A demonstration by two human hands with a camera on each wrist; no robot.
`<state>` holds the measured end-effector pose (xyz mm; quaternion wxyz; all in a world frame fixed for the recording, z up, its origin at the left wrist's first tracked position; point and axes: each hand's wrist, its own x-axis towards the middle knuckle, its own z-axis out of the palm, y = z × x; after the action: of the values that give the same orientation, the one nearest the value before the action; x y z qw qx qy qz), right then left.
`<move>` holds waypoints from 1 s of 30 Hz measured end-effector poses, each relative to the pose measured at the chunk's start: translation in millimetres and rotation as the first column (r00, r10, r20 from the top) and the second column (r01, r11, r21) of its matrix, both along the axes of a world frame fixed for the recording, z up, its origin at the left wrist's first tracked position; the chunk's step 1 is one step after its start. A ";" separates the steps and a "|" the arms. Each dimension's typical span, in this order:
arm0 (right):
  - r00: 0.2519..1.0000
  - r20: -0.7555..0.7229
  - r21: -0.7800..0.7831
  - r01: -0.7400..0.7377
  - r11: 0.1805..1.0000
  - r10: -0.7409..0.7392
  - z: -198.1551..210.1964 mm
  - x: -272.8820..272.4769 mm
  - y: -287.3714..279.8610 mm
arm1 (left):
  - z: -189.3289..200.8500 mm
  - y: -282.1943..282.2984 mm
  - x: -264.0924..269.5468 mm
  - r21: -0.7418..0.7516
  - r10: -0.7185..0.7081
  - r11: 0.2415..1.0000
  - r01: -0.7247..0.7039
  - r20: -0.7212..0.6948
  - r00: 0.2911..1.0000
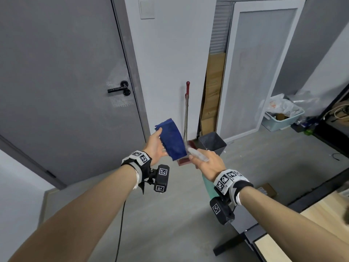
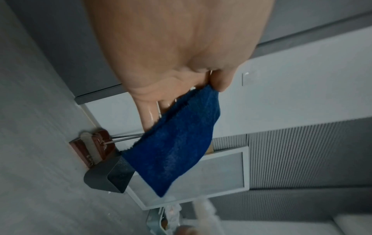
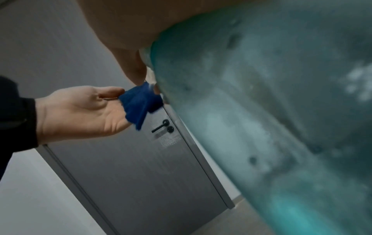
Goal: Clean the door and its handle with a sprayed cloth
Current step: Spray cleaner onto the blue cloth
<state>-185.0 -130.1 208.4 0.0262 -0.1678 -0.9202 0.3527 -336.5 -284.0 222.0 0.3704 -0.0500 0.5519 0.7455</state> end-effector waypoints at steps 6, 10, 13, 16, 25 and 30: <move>0.995 -0.096 -0.094 0.011 0.995 -0.020 13.9 11.0 20.5 | -3.9 31.1 27.2 -0.094 -0.151 0.985 0.144 -0.070 0.986; 0.982 -0.171 -0.014 0.084 0.996 -0.085 9.3 46.5 41.8 | -6.4 58.1 55.7 -0.103 -0.208 0.974 0.202 -0.044 0.977; 0.932 -0.050 -0.026 0.359 0.933 -0.360 -13.3 88.5 68.9 | -15.0 82.2 77.3 -0.127 -0.241 0.963 0.237 -0.019 0.970; 0.858 0.022 -0.104 0.512 0.853 -0.513 -41.6 134.4 97.1 | -31.0 110.2 103.8 -0.147 -0.290 0.946 0.290 0.023 0.957; 0.639 -0.149 -0.098 0.750 0.654 -0.755 -96.9 275.0 165.9 | -86.7 202.7 203.1 -0.214 -0.510 0.825 0.523 0.114 0.852; 0.584 -0.058 -0.037 0.810 0.586 -0.810 -120.9 330.5 199.3 | -103.8 241.8 250.0 -0.206 -0.590 0.767 0.607 0.144 0.794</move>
<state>145.6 69.2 87.4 0.2145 -0.5561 -0.7405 0.3106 -86.6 -42.2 118.3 0.5989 0.0576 0.6119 0.5134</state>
